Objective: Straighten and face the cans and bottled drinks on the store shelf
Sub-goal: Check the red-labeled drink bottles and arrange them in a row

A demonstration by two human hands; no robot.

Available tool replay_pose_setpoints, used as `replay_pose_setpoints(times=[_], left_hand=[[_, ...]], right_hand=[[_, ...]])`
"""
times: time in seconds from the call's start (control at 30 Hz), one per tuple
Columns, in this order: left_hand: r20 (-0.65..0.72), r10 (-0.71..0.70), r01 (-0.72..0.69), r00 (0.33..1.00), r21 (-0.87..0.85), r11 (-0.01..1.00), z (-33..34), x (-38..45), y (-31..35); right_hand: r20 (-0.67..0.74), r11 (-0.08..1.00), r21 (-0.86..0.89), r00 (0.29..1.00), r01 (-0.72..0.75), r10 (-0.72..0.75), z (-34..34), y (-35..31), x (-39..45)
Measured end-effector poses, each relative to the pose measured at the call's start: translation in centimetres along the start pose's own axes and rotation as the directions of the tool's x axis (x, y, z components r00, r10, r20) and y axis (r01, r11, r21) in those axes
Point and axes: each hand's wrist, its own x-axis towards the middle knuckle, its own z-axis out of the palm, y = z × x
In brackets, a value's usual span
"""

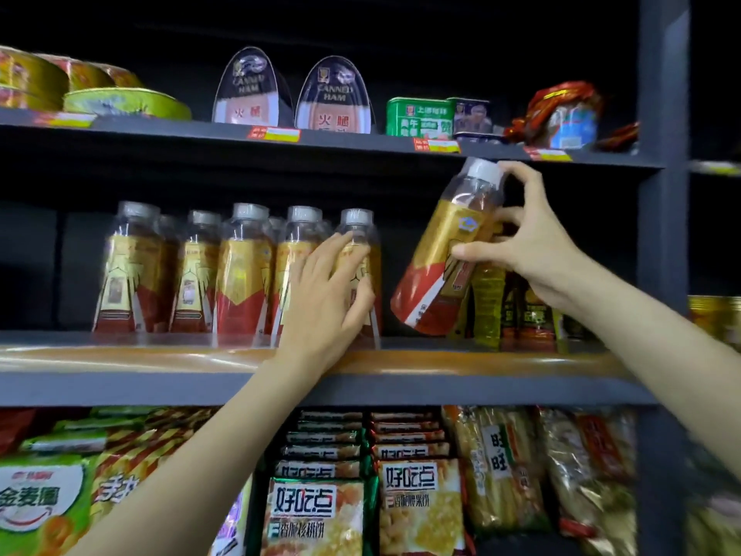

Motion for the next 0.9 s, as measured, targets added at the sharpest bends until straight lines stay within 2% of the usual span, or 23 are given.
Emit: replay_pose_setpoints(times=[0.07, 0.13, 0.2, 0.27, 0.33, 0.47, 0.6, 0.67, 0.7, 0.77, 0.8, 0.9], left_hand=[[0.055, -0.024, 0.035, 0.998, -0.212, 0.977, -1.4, -0.9, 1.3], [0.212, -0.091, 0.166, 0.973, -0.368, 0.915, -2.5, -1.8, 2.5], [0.366, -0.193, 0.363, 0.91, -0.479, 0.8, -3.2, -2.3, 3.1], [0.371, -0.261, 0.44, 0.891, -0.566, 0.697, -4.0, -2.4, 3.3], [0.288, -0.276, 0.398, 0.917, -0.6, 0.694, -5.1, -2.2, 3.5], [0.172, -0.165, 0.232, 0.971, -0.527, 0.818, -8.0, -1.4, 3.3], [0.277, 0.082, 0.036, 0.957, -0.397, 0.917, -10.2, -1.1, 3.2], [0.304, 0.133, 0.0, 0.943, -0.401, 0.916, -10.7, -1.4, 3.1], [0.307, 0.119, 0.026, 0.944, -0.431, 0.902, -10.7, -1.6, 3.0], [0.37, 0.015, 0.199, 0.929, -0.534, 0.821, -10.9, -2.0, 2.8], [0.428, -0.045, 0.316, 0.903, -0.589, 0.744, -10.9, -2.3, 2.8], [0.605, -0.167, 0.61, 0.779, -0.67, 0.423, -10.9, -2.6, 2.8]], right_hand=[[0.002, 0.984, 0.163, 0.997, -0.077, 0.077, 0.1, -1.1, -0.9], [0.01, 0.949, 0.289, 0.992, -0.123, 0.126, 0.5, -2.0, -1.7], [0.015, 0.909, 0.386, 0.986, -0.159, 0.166, 1.1, -2.9, -2.4], [0.031, 0.84, 0.502, 0.975, -0.207, 0.221, 1.7, -3.3, -2.9], [0.068, 0.754, 0.603, 0.959, -0.26, 0.276, 2.5, -3.4, -3.7], [0.207, 0.662, 0.618, 0.9, -0.424, 0.383, 5.0, -3.4, -6.5], [0.283, 0.483, 0.702, 0.828, -0.523, 0.485, 6.8, -3.6, -7.8], [0.258, 0.457, 0.729, 0.823, -0.509, 0.506, 7.3, -4.0, -8.0], [0.229, 0.455, 0.745, 0.827, -0.488, 0.513, 7.6, -4.1, -8.1], [0.128, 0.504, 0.762, 0.856, -0.408, 0.5, 7.9, -4.3, -8.1], [0.069, 0.548, 0.758, 0.879, -0.353, 0.471, 7.9, -4.3, -7.9], [-0.06, 0.688, 0.691, 0.931, -0.222, 0.361, 7.6, -4.7, -7.7]])
